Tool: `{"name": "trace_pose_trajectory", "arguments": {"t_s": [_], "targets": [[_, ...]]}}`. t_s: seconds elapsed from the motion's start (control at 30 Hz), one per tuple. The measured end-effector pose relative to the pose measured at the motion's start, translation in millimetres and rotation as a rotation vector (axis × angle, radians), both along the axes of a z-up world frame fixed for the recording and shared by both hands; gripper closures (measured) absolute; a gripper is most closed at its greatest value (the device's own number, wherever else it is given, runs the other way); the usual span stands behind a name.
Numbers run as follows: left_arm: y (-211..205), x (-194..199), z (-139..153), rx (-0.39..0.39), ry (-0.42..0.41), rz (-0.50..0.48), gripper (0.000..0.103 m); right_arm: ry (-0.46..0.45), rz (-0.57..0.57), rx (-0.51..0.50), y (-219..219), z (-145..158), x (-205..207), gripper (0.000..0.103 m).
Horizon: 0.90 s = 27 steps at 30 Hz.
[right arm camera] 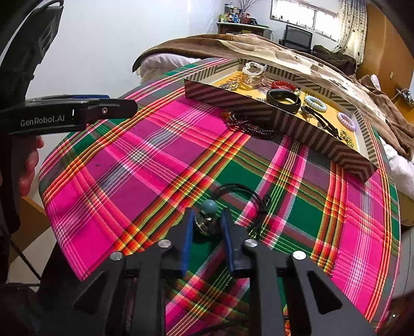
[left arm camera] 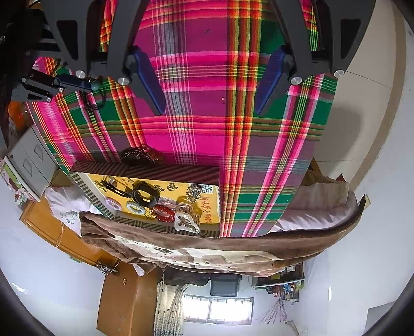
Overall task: Organize jewelry
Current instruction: 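Grasp the black cord with the teal bead using the right tool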
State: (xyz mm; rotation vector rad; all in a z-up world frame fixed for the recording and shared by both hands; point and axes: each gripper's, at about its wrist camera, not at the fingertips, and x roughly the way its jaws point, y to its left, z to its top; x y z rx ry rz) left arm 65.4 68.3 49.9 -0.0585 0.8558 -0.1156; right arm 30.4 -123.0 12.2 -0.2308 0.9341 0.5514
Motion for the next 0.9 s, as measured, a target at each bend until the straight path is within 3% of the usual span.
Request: {"name": "trace_pose_trajectory", "arguments": {"t_s": [0.27,0.57,0.9], "targets": [[-13.4,10.1,-4.9,0.007,0.015,-0.019,0.032,-0.026,-0.021,0.041,-9.9,6.0,-1.3,0.089],[-34.1,32.3,-12.6,-0.032,0.015,-0.060,0.032,-0.083,-0.085,0.118,-37.9,24.6,3.0,0.089],[-66.1,67.6,-24.7,-0.069,0.035,-0.121,0.032,-0.126,-0.154,0.135,-60.7,36.2,6.6,0.089]]}}
